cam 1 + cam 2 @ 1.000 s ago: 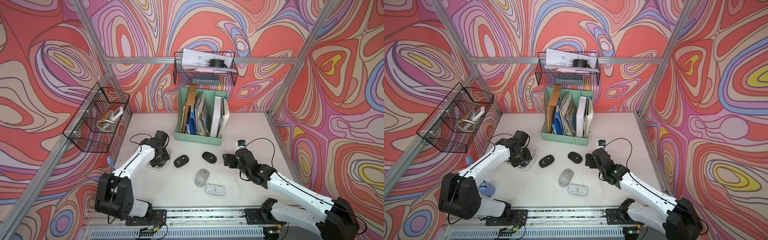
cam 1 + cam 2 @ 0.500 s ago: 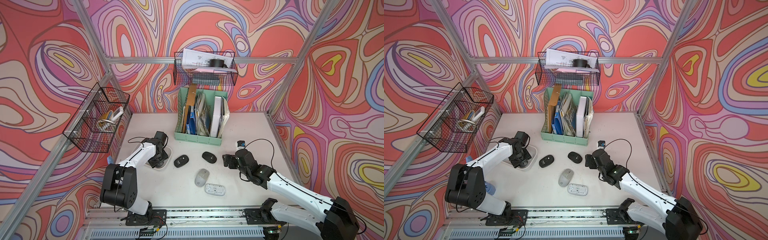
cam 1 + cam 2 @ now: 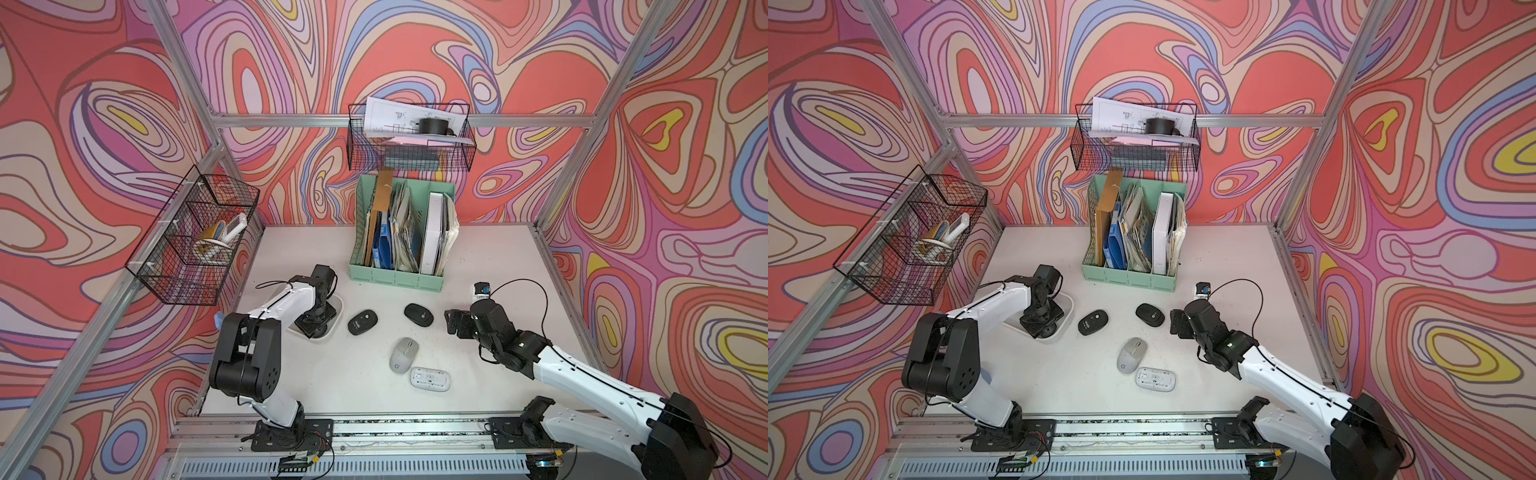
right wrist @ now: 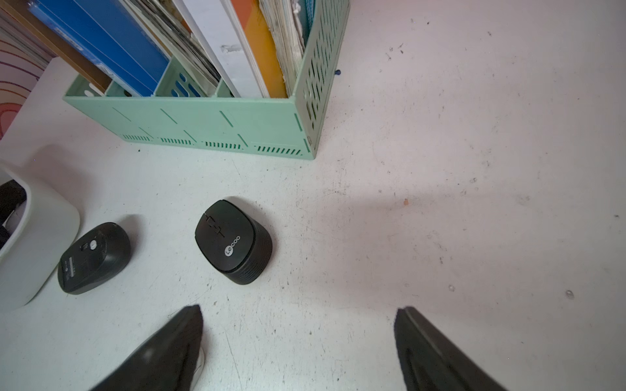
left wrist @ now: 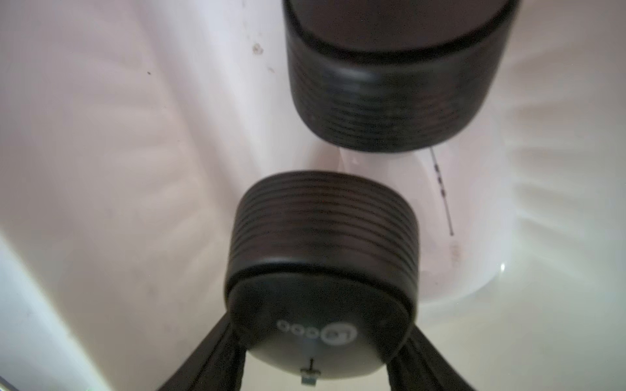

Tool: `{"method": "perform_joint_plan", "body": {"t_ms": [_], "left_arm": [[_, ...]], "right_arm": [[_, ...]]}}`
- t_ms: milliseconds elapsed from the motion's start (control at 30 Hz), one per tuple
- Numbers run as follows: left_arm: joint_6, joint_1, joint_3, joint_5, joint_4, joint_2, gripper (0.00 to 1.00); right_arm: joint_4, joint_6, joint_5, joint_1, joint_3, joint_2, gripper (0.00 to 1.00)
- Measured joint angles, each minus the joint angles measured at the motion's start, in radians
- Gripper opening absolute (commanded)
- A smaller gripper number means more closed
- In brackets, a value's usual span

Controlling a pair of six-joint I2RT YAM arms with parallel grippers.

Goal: Put the mouse in the storage box
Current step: Place the mouse in the storage box.

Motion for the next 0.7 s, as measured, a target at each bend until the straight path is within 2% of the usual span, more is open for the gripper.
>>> {"method": "perform_joint_plan", "body": {"t_ms": [133, 300, 700], "left_arm": [[-0.010, 0.007, 0.000, 0.010, 0.011, 0.025, 0.80], [-0.014, 0.007, 0.000, 0.018, 0.015, 0.025, 0.88], [0.025, 0.008, 0.018, 0.015, -0.007, -0.059, 0.94]], "right_arm": [[0.000, 0.000, 0.000, 0.000, 0.000, 0.000, 0.90], [0.000, 0.000, 0.000, 0.000, 0.000, 0.000, 0.90], [-0.001, -0.002, -0.001, 0.000, 0.007, 0.021, 0.90]]}}
